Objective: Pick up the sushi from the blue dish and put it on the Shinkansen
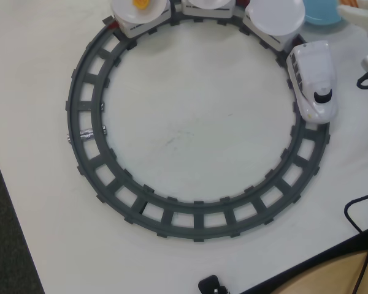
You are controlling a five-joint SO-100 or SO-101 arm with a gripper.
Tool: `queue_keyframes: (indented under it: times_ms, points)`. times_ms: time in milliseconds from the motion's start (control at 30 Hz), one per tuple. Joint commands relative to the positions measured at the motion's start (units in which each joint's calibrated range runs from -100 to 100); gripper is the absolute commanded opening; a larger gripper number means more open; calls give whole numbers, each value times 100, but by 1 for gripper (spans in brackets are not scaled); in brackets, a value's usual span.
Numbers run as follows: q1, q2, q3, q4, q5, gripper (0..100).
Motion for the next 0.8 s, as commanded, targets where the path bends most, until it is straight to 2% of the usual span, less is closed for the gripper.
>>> queue_keyframes:
  times_ms: [0, 233, 467, 767]
  points:
    - [-342, 528, -640, -77, 0, 2]
    - [-879, 1664, -1376, -633, 209, 2]
    - [-949, 2699, -2579, -145, 204, 2]
    - [-879, 3075, -2498, 317, 209, 2]
